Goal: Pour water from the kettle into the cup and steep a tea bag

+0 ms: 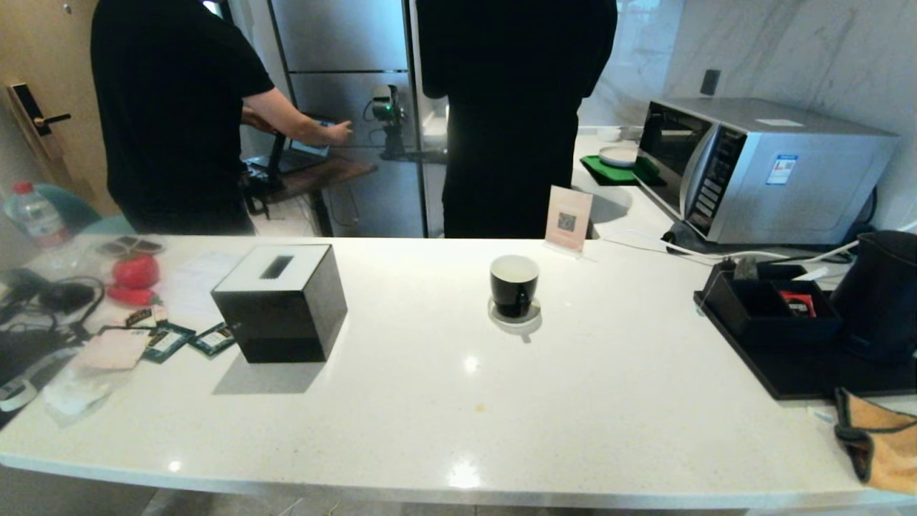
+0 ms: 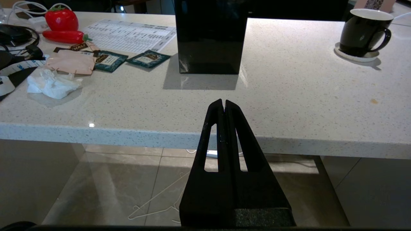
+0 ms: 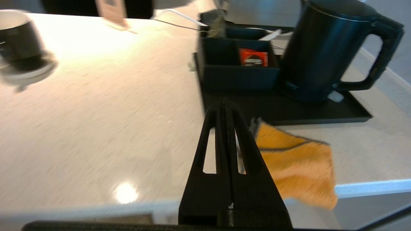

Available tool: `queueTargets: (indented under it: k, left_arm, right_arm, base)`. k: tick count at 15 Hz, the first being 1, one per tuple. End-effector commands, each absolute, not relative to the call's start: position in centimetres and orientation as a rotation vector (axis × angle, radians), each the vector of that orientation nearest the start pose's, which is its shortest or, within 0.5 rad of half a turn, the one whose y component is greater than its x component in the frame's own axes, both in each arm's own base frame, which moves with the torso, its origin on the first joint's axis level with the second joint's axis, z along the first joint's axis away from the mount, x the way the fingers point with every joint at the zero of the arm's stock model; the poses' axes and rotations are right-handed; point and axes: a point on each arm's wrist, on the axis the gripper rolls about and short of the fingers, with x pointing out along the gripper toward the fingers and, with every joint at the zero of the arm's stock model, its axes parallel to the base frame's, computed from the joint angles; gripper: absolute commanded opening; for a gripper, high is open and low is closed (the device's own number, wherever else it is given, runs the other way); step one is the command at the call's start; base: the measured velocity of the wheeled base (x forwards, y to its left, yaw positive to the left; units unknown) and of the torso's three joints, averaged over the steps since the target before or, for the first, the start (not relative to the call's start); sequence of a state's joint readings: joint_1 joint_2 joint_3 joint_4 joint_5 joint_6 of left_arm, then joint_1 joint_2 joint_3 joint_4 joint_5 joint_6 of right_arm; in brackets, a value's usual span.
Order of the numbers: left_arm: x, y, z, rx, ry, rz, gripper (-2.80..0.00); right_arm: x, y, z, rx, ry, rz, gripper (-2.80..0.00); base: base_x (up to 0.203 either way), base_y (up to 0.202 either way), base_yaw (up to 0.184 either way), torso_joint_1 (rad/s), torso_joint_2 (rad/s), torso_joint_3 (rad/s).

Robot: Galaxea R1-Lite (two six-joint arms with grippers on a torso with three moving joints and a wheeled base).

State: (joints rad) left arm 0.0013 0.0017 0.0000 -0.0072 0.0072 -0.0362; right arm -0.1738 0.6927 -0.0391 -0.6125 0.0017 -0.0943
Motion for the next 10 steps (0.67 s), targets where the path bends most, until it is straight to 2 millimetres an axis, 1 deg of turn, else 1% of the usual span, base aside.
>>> queueTargets:
  k: [1, 4, 5, 8, 10]
  left_arm:
    - [-2.3, 0.0, 7.6, -0.037, -0.006, 0.009, -2.8]
    - [-2.3, 0.0, 7.6, -0.038, -0.006, 0.009, -2.8]
    - [-2.3, 0.0, 7.6, -0.038, -0.005, 0.009, -2.8]
    - [-2.3, 0.0, 7.6, -0.038, -0.006, 0.009, -2.8]
    - [-2.3, 0.0, 7.6, -0.038, -0.005, 0.009, -2.8]
  right_arm:
    - [2.5, -0.3, 12.8, -0.095, -0.01, -0.121, -2.8]
    - [0.5, 0.0, 10.3, -0.096, 0.067, -0.09, -2.8]
    - [0.2, 0.0, 9.7, -0.1, 0.104, -0.085, -2.8]
    - [0.1, 0.0, 8.8, -0.096, 0.197, -0.072, -2.8]
    - [-0.1, 0.0, 8.4, -0.097, 0.213, -0.041, -2.8]
  base:
    - [0.0, 0.0, 0.0, 0.0, 0.0, 0.0]
    - [0.0, 0.0, 0.0, 0.0, 0.0, 0.0]
    - [0.0, 0.0, 0.0, 0.0, 0.0, 0.0]
    - [0.0, 0.0, 0.0, 0.0, 0.0, 0.0]
    - [0.0, 0.0, 0.0, 0.0, 0.0, 0.0]
